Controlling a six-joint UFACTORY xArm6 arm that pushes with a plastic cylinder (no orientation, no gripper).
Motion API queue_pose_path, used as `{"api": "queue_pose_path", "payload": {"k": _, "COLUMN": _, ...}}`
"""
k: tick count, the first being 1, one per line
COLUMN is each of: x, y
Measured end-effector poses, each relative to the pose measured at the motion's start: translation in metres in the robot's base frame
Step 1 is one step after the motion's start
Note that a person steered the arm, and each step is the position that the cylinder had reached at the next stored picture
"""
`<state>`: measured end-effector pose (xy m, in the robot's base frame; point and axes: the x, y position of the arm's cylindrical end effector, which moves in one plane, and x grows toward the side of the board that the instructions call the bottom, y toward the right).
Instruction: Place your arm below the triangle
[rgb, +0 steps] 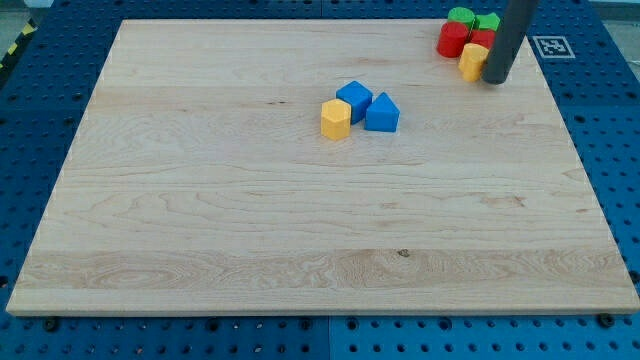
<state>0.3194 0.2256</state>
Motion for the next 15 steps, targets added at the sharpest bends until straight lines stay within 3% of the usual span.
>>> {"api": "queue_pose_path", "payload": {"k": 1, "x": 0.002, "y": 0.0}}
{"api": "queue_pose_path", "payload": {"k": 4, "x": 0.155, "y": -0.025}}
{"api": "queue_pose_path", "payload": {"k": 5, "x": 0.164, "y": -0.025}}
{"api": "queue_pose_path", "payload": {"k": 10, "x": 0.156, "y": -0.072}}
{"api": "queue_pose_path", "payload": {"k": 13, "x": 0.12, "y": -0.196}}
{"api": "queue_pose_path", "payload": {"k": 15, "x": 0.117, "y": -0.187}}
